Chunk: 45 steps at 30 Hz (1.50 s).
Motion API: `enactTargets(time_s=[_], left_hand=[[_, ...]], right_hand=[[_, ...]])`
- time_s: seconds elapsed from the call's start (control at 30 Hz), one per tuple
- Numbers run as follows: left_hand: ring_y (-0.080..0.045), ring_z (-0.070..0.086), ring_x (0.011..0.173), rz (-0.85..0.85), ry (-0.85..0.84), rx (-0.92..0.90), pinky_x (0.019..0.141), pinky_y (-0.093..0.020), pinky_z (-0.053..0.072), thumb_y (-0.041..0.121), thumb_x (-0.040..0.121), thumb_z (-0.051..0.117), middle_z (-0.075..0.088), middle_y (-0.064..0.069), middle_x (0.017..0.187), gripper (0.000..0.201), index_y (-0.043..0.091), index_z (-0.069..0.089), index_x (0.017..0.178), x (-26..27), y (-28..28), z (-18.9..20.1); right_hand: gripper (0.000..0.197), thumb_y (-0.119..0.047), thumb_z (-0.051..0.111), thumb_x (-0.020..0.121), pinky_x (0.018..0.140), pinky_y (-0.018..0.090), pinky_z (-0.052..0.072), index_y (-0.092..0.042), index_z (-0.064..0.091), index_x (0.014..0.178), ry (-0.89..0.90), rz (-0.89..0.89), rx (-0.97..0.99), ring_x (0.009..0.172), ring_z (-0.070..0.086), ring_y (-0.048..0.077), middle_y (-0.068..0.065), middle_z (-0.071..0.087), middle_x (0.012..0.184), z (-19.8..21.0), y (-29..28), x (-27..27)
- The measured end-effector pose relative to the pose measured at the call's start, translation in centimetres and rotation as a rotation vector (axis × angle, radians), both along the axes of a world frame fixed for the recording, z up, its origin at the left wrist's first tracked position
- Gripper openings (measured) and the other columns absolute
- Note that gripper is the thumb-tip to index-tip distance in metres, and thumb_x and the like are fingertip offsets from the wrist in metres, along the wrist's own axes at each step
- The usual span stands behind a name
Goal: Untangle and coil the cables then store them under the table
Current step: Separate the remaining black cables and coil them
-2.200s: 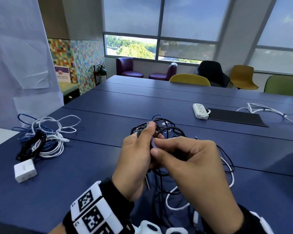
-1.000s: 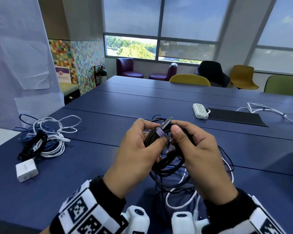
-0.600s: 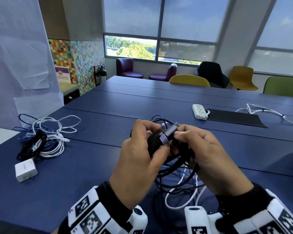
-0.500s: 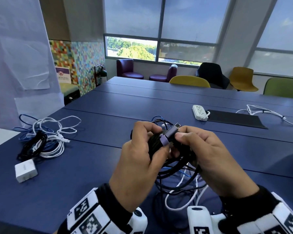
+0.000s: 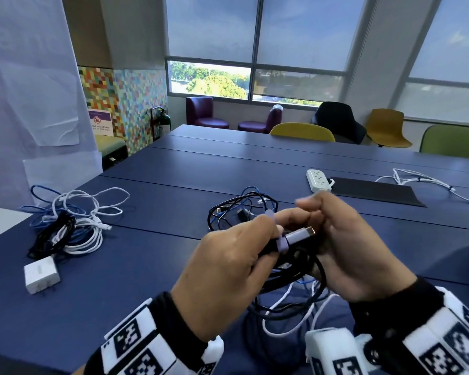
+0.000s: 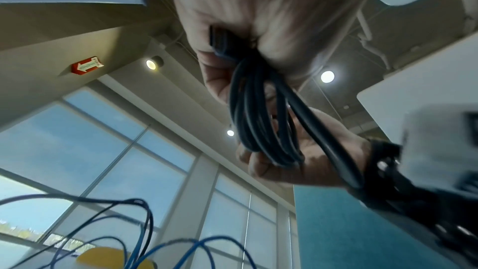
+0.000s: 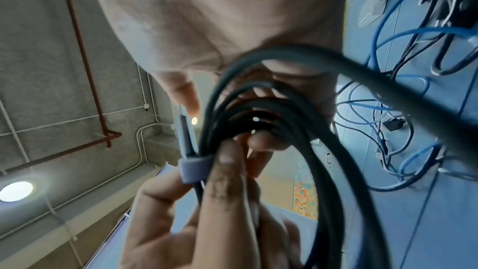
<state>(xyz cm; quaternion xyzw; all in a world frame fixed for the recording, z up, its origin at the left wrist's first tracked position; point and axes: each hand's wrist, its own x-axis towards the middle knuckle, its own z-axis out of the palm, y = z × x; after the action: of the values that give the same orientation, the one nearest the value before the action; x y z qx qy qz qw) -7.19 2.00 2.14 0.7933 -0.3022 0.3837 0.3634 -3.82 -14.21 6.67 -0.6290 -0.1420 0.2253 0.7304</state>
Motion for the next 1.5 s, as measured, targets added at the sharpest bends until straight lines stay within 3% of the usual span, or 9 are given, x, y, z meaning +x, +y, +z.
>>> enactTargets(time_s=[0.13, 0.27, 0.47, 0.7, 0.87, 1.1, 1.23, 1.37, 1.5], left_hand=[[0.000, 0.039, 0.061, -0.048, 0.061, 0.015, 0.059, -0.014, 0.034, 0.017, 0.091, 0.055, 0.052, 0.014, 0.077, 0.007, 0.021, 0.052, 0.096, -0.2, 0.2, -0.2], [-0.006, 0.045, 0.055, -0.095, 0.158, -0.019, 0.052, -0.024, 0.041, 0.025, 0.088, 0.054, 0.054, 0.015, 0.073, 0.015, 0.027, 0.042, 0.098, -0.2, 0.3, -0.2], [-0.010, 0.053, 0.057, -0.170, 0.147, -0.154, 0.053, -0.021, 0.045, 0.018, 0.083, 0.070, 0.058, 0.012, 0.075, 0.027, 0.027, 0.048, 0.094, 0.1, 0.6, -0.4], [-0.013, 0.067, 0.080, -0.212, 0.126, -0.250, 0.072, -0.028, 0.056, 0.019, 0.086, 0.069, 0.065, 0.012, 0.089, 0.016, 0.022, 0.060, 0.100, -0.4, 0.5, -0.1], [-0.018, 0.064, 0.082, -0.236, 0.201, -0.317, 0.075, -0.038, 0.055, 0.011, 0.090, 0.060, 0.064, 0.011, 0.091, 0.015, 0.018, 0.060, 0.103, -0.4, 0.1, 0.0], [-0.008, 0.061, 0.071, -0.198, 0.383, -0.378, 0.068, -0.019, 0.048, 0.021, 0.086, 0.065, 0.065, 0.014, 0.080, 0.013, 0.023, 0.059, 0.098, -0.6, 0.1, 0.6], [-0.001, 0.063, 0.071, -0.153, 0.392, -0.393, 0.066, -0.010, 0.044, 0.016, 0.088, 0.067, 0.067, 0.019, 0.079, 0.013, 0.020, 0.056, 0.093, -0.5, 0.1, 0.8], [-0.005, 0.063, 0.070, -0.193, 0.412, -0.491, 0.067, -0.014, 0.047, 0.013, 0.087, 0.068, 0.068, 0.009, 0.075, 0.013, 0.020, 0.056, 0.089, -0.8, 0.0, 1.1], [-0.015, 0.063, 0.069, -0.206, 0.416, -0.518, 0.067, -0.018, 0.049, 0.012, 0.084, 0.070, 0.068, 0.004, 0.074, 0.014, 0.019, 0.058, 0.085, -0.8, -0.1, 1.6]], right_hand=[[0.027, -0.026, 0.068, 0.078, 0.076, 0.036, 0.046, 0.001, 0.072, 0.077, -0.267, 0.013, -0.260, 0.077, 0.055, 0.031, 0.026, 0.066, 0.082, 1.1, -0.3, 0.6], [0.024, -0.036, 0.071, 0.083, 0.086, 0.057, 0.050, -0.013, 0.077, 0.079, -0.550, -0.032, -0.537, 0.077, 0.062, 0.046, 0.024, 0.071, 0.084, 2.3, -0.3, 0.3], [0.021, -0.028, 0.067, 0.088, 0.052, 0.021, 0.040, -0.019, 0.073, 0.070, -0.812, -0.232, -0.679, 0.050, 0.048, 0.003, 0.001, 0.066, 0.060, 2.2, 0.5, -0.6], [0.016, -0.029, 0.069, 0.087, 0.050, 0.020, 0.041, -0.025, 0.071, 0.072, -0.995, -0.422, -0.596, 0.049, 0.053, 0.006, -0.008, 0.062, 0.056, 0.4, 1.3, -0.6], [0.013, -0.023, 0.066, 0.088, 0.063, 0.022, 0.045, -0.020, 0.071, 0.076, -1.224, -0.521, -0.527, 0.070, 0.061, 0.010, -0.009, 0.063, 0.072, 0.2, 1.7, -0.9], [0.014, -0.017, 0.064, 0.091, 0.057, 0.010, 0.039, -0.015, 0.068, 0.077, -1.227, -0.609, -0.471, 0.062, 0.056, 0.007, -0.009, 0.064, 0.066, -1.1, 1.7, -0.9], [0.013, -0.019, 0.063, 0.092, 0.056, 0.019, 0.046, -0.018, 0.069, 0.081, -1.138, -0.562, -0.425, 0.064, 0.063, 0.010, -0.010, 0.068, 0.070, -1.1, 1.5, -1.0], [0.011, -0.021, 0.063, 0.092, 0.060, 0.033, 0.052, -0.022, 0.070, 0.083, -1.077, -0.503, -0.361, 0.068, 0.067, 0.011, -0.013, 0.071, 0.077, -0.9, 1.3, -1.4], [0.010, -0.023, 0.062, 0.090, 0.059, 0.029, 0.054, -0.024, 0.068, 0.084, -1.054, -0.466, -0.302, 0.074, 0.068, 0.011, -0.013, 0.069, 0.079, -0.9, 1.3, -1.7]])
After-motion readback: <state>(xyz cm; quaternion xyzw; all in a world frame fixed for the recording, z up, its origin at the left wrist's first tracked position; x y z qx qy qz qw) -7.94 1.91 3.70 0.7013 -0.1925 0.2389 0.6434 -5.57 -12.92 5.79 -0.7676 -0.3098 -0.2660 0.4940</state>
